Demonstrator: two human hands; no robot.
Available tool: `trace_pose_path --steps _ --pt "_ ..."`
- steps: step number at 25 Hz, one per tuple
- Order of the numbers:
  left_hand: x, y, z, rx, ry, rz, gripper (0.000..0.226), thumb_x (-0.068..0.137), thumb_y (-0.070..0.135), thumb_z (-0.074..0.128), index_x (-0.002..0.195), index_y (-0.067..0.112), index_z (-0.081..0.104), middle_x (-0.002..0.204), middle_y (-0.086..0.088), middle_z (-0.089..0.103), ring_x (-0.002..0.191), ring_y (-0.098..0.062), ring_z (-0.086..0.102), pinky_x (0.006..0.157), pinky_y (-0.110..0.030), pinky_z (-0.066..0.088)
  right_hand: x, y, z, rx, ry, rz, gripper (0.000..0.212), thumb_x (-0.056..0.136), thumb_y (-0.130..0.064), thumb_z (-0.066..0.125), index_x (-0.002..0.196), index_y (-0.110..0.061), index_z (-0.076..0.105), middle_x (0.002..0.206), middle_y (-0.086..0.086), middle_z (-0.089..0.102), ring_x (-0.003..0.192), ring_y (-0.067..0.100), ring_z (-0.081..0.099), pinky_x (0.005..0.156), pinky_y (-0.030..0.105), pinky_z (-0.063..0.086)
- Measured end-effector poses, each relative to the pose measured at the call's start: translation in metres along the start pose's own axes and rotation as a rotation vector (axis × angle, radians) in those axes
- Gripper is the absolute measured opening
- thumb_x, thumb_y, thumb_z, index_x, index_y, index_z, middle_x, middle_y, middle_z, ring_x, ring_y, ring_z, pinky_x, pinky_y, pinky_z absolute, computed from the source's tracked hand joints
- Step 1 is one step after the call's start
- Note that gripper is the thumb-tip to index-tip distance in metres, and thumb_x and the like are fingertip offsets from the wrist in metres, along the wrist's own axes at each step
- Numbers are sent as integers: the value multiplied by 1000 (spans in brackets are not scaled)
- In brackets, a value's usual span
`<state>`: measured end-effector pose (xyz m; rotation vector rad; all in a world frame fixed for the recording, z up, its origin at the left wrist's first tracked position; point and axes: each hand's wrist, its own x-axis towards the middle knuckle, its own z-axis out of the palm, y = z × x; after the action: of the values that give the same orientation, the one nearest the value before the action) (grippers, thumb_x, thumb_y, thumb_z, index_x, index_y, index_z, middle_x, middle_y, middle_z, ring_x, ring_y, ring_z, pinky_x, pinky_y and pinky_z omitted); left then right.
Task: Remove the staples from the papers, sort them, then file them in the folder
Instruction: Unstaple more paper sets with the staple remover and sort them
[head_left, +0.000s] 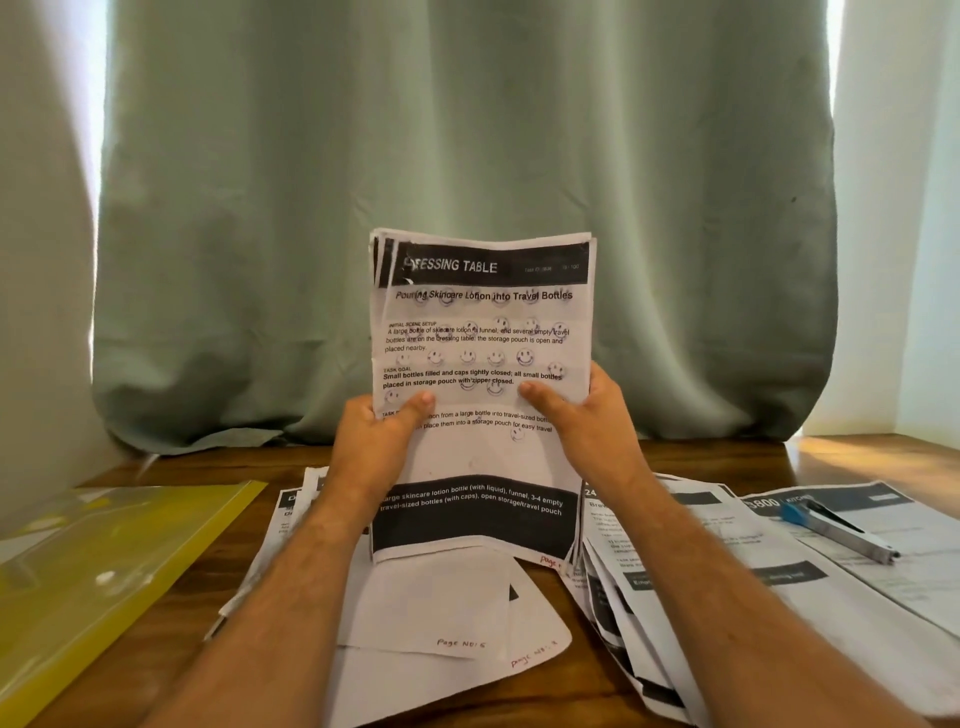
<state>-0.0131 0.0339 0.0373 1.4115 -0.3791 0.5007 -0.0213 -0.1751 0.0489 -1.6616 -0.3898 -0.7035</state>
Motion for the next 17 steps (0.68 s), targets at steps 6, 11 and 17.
trace_pose_path --steps 6,11,17 --pt "5 8 -1 -229 -90 -314 19 95 16 63 111 10 71 102 -13 77 90 -34 75 79 -47 61 -1 -6 -9 79 38 -67 32 95 -41 56 112 -14 51 107 2 73 86 18 75 68 36 62" --pt "3 -3 -5 -259 -196 -498 29 96 18 59 123 12 67 111 -14 75 99 -37 73 87 -52 58 8 13 -14 12 39 50 19 102 -30 53 110 -15 61 98 -3 76 84 15 74 75 40 60" --pt "2 -12 -12 -241 -292 -653 28 99 16 53 124 9 64 117 -19 72 90 -37 74 70 -52 62 8 17 -15 67 16 376 18 101 -29 55 100 -14 65 91 8 77 69 21 75 61 33 59"
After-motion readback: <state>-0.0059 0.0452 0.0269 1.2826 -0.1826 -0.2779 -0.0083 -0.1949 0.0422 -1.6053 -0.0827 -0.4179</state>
